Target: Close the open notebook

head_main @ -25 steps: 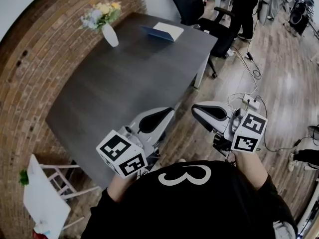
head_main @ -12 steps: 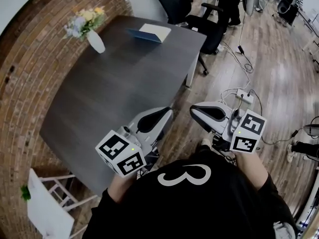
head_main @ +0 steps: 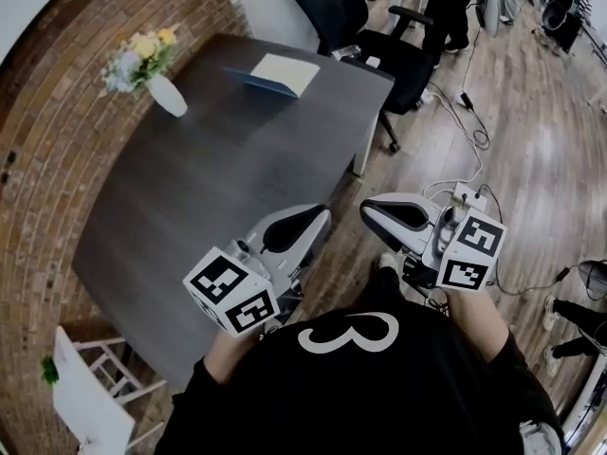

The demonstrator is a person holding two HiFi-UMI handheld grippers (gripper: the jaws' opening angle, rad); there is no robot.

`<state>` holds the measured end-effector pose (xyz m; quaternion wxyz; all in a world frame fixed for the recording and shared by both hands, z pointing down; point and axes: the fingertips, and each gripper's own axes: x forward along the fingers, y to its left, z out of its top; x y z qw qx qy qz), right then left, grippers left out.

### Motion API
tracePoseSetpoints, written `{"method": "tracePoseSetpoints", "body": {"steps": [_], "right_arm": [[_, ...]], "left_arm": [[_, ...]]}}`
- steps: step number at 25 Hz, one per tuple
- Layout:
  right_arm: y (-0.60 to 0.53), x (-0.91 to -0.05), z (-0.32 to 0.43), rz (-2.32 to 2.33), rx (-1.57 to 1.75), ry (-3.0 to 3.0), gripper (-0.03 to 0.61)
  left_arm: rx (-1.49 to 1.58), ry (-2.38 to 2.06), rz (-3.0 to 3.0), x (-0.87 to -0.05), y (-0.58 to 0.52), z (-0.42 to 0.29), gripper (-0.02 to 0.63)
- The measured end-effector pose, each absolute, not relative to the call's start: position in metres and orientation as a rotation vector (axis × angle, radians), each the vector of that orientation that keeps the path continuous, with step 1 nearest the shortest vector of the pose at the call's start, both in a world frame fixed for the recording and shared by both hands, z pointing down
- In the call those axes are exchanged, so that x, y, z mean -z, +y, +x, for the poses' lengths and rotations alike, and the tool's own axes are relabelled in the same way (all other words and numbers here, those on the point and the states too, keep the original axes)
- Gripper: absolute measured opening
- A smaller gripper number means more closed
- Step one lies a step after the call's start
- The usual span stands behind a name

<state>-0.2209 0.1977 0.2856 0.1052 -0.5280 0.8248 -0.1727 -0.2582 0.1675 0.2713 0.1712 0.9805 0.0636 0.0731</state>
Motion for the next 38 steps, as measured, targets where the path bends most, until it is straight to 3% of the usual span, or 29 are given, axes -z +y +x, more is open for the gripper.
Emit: {"method": "tracePoseSetpoints", "body": {"steps": [16, 29, 38], "right_arm": [[0.140, -0.275, 0.008, -1.397, 0.520, 2.554, 0.002], [0.029, -0.288, 0.051, -1.316, 0.604, 2.614, 0.002], [-0.059, -0.290, 0.052, -1.276, 0.657, 2.658, 0.002]], "left_arm": [[-0.219, -0.035, 2.807, -0.265, 0.115, -0.031, 0.015], [-0.189, -0.177, 2.750, -0.273, 0.003, 0.006, 0.015], [-0.117, -0.387, 2.682, -0.281, -0.092, -0.020, 0.015]]}}
